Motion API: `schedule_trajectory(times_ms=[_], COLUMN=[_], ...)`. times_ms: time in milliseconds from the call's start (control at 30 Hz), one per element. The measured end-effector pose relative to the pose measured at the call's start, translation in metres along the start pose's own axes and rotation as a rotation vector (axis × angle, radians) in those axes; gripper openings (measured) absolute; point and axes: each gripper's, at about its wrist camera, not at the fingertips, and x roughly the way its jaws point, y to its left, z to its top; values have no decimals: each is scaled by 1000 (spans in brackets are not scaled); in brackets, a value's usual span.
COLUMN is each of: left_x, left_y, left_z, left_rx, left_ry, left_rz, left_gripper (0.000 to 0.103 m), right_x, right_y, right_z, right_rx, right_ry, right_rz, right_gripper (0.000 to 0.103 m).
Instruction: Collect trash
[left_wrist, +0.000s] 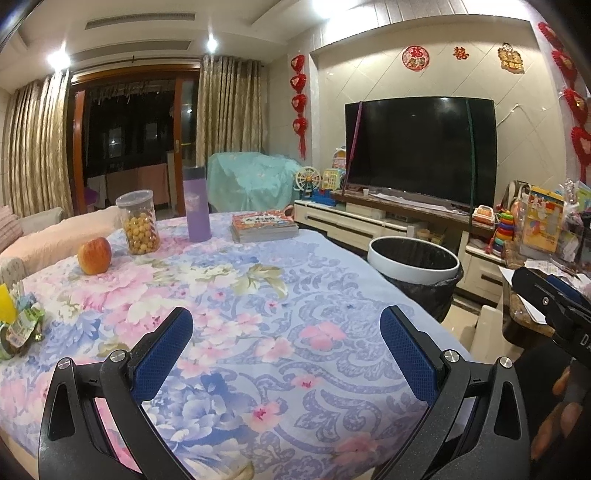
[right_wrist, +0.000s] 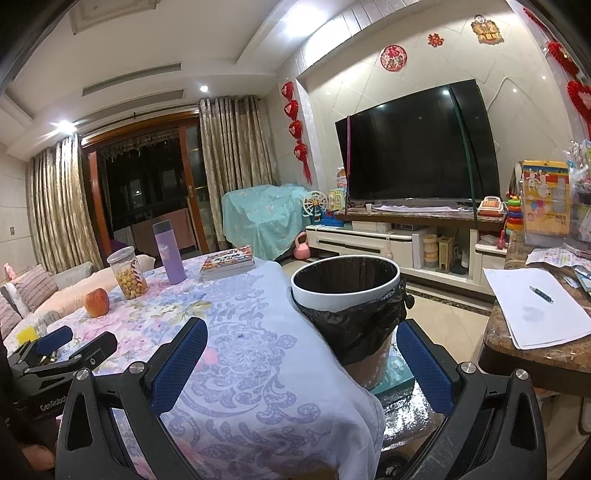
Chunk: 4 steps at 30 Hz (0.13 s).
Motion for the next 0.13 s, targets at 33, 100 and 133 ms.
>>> schedule_trajectory(times_ms=[33,100,133], left_x=[0,1,3], left_y=[0,1,3], left_z=[1,2,2], left_rx=[0,-2,-5], left_ry=[-3,-2,4], left_rz=[-2,-7,-7], left_gripper=[103,103,103], right_x=[0,1,2], right_y=[0,0,0], right_z=[1,3,4], right_rx=[-1,0,1], right_ry=[-3,-7,-6], right_rz=[3,6,8], right_gripper=[103,103,103])
